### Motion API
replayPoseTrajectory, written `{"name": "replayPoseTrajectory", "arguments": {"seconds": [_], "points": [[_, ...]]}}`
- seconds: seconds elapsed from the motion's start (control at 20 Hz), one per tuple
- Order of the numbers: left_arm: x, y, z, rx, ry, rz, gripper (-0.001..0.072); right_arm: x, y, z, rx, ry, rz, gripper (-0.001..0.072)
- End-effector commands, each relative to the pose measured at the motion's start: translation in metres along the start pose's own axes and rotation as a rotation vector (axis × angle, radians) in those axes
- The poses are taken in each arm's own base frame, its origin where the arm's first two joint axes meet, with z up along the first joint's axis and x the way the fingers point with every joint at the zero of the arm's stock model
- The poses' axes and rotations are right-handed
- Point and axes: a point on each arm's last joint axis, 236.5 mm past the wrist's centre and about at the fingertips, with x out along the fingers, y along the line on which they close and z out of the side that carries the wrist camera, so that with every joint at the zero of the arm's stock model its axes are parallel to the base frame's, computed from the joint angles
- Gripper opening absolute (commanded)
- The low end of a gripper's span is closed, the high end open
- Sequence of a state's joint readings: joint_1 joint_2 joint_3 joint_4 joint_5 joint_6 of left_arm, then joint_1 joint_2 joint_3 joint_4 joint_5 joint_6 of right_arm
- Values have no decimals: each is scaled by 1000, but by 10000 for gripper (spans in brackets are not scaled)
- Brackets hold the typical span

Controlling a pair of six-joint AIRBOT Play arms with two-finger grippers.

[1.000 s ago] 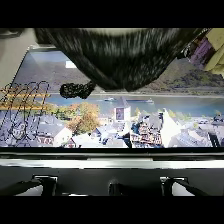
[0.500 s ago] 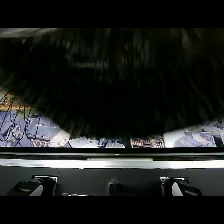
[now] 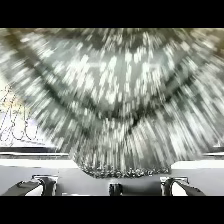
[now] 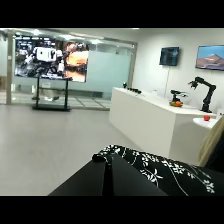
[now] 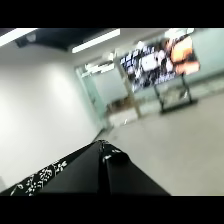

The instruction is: Fold the clothes and pants, and hang the long-sleeved shirts on hangers.

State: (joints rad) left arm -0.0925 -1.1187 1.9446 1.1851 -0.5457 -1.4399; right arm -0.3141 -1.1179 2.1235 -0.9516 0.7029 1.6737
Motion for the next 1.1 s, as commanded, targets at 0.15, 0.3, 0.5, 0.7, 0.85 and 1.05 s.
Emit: {"name": "replayPoseTrajectory", "arguments": {"seconds": [0.15, 0.3, 0.5, 0.7, 0.85, 1.05], "points": [[135, 91, -236, -74, 252, 123, 17, 144, -135, -216, 243, 308, -25, 26], [146, 112, -369, -117, 480, 146, 17, 166, -172, -343, 221, 466, -76, 26], [117, 116, -497, -262, 785, 182, 17, 143, -209, -464, 252, 714, -146, 26], [67, 98, -565, -355, 1075, 186, 18, 100, -217, -531, 295, 974, -175, 42], [44, 93, -569, -475, 1175, 248, 436, 75, -217, -538, 318, 1088, -209, 324], [32, 103, -503, -535, 1208, 244, 720, 30, -216, -471, 291, 1205, -212, 565]]}}
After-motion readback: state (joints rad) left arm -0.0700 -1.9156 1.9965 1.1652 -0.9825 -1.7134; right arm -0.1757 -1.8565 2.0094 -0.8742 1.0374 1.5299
